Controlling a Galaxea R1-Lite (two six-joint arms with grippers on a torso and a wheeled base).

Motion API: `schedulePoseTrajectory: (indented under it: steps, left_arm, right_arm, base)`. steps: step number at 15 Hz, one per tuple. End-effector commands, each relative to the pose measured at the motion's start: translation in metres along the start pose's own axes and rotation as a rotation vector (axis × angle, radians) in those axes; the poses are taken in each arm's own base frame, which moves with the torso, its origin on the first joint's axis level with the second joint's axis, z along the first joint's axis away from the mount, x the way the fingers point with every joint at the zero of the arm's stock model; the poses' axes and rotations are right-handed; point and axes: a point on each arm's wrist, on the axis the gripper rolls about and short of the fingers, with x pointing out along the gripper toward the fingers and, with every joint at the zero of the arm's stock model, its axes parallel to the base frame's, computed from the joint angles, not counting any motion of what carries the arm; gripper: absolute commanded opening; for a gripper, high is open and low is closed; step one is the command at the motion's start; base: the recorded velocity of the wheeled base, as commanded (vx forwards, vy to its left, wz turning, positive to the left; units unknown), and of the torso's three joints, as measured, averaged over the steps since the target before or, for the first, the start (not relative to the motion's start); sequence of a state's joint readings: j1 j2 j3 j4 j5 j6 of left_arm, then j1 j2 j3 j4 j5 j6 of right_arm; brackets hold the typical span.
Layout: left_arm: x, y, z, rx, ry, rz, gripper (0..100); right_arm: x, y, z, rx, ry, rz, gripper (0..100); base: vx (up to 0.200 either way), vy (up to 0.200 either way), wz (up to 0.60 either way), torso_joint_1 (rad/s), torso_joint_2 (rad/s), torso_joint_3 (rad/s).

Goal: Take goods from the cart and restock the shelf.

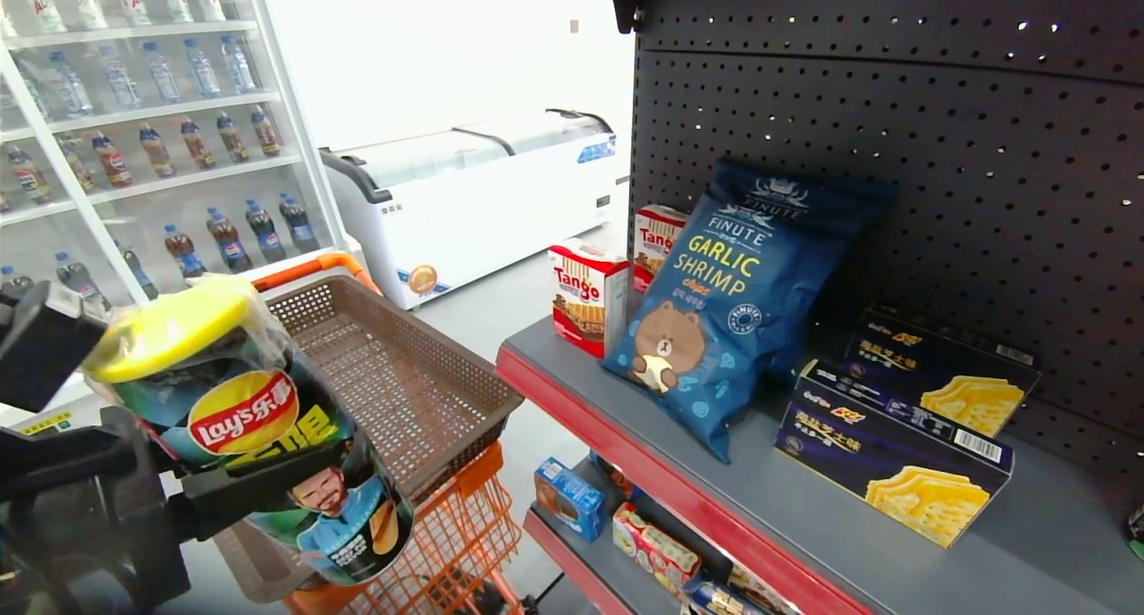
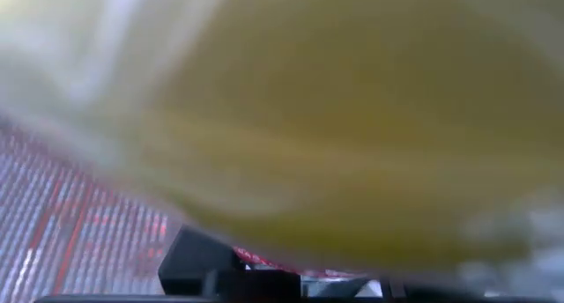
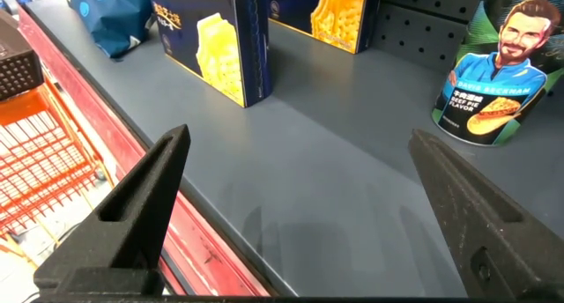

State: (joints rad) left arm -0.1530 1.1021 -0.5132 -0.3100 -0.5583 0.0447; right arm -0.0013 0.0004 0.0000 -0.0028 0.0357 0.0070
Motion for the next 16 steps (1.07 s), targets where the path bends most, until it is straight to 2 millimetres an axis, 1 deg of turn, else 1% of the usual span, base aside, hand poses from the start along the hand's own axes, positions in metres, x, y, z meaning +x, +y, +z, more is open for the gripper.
schedulePoseTrajectory:
  steps: [1,2,4,5,7,9,11,13,15,16]
  left_arm:
    - [0.002,-0.002,0.014,0.029,-0.037,-0.043,0]
    - [0.009,0.003,0.019,0.028,-0.028,-0.055,0]
    - [0.018,0.007,0.017,0.026,-0.004,-0.086,0]
    - [0.019,0.005,0.015,0.047,0.001,-0.167,0]
    - [0.029,0.005,0.007,0.082,0.022,-0.328,0]
    - [0.033,0.007,0.013,0.115,0.01,-0.338,0]
    - [0.036,0.007,0.014,0.12,0.009,-0.362,0]
    - [0.036,-0.011,0.01,0.123,0.014,-0.517,0]
    - [0.034,-0.026,0.009,0.128,0.032,-0.604,0]
    - [0.034,-0.026,0.009,0.128,0.032,-0.604,0]
  right_arm:
    - [0.0,0.0,0.0,0.001,-0.001,0.001,100]
    - [0.0,0.0,0.0,-0.001,-0.001,-0.001,100]
    - [0.0,0.0,0.0,0.001,-0.001,0.001,100]
    - [0.0,0.0,0.0,-0.001,-0.001,0.001,100]
    - [0.0,0.0,0.0,0.001,-0.001,-0.001,100]
    - [0.0,0.0,0.0,-0.001,-0.001,0.001,100]
    - [0.0,0.0,0.0,-0.001,-0.001,-0.001,100]
    - [0.0,0.0,0.0,-0.001,0.001,0.001,100]
    - [0.0,0.0,0.0,-0.001,0.001,0.001,100]
    - [0.0,0.0,0.0,-0.001,0.001,0.001,100]
  base:
    - [0.0,0.0,0.0,0.0,0.0,0.0]
    - [0.0,0.0,0.0,0.0,0.0,0.0]
    - [0.0,0.0,0.0,0.0,0.0,0.0]
    - [0.0,0.0,0.0,0.0,0.0,0.0]
    - [0.0,0.0,0.0,0.0,0.0,0.0]
    - [0.0,0.0,0.0,0.0,0.0,0.0]
    - [0.0,0.0,0.0,0.0,0.0,0.0]
    - [0.0,0.0,0.0,0.0,0.0,0.0]
    - [0.0,0.0,0.0,0.0,0.0,0.0]
    - [0.0,0.0,0.0,0.0,0.0,0.0]
